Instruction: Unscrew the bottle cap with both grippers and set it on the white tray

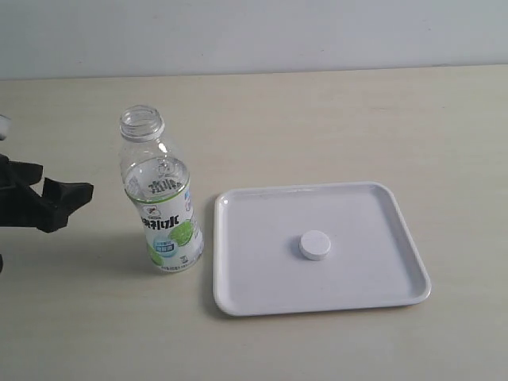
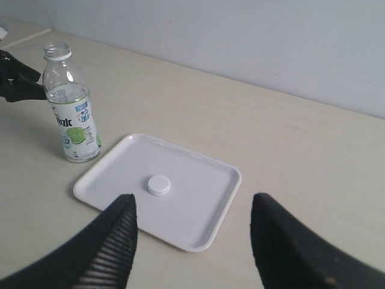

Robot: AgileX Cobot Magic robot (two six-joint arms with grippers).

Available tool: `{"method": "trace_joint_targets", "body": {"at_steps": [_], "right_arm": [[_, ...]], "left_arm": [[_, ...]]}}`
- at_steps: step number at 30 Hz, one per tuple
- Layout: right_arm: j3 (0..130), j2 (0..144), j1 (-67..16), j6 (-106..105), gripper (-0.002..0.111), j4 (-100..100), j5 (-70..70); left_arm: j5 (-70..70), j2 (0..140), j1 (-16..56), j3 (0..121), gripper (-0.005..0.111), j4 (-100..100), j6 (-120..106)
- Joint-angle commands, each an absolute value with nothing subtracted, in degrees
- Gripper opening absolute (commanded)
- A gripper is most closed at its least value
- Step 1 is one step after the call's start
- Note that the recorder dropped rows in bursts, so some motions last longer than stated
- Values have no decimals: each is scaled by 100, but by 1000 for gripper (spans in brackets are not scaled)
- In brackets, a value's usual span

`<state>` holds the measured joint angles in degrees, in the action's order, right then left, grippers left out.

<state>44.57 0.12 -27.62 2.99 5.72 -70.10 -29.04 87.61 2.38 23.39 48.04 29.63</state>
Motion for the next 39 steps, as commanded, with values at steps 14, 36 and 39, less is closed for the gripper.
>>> {"method": "trace_joint_targets", "body": {"at_steps": [14,36,39], "right_arm": [[4430,0,-2739,285,54,612,-6996],[3267,0,-2739,154,0,-1681,-4026],[1911,587,-2739,154,0,-2581,-2063]], "left_arm": [[-3066,8571,223,2252,3,5347,3639],[-4047,6919,-283,956,2,3962,3275],[-4320,6338,-283,531,2,3753,3211]]}}
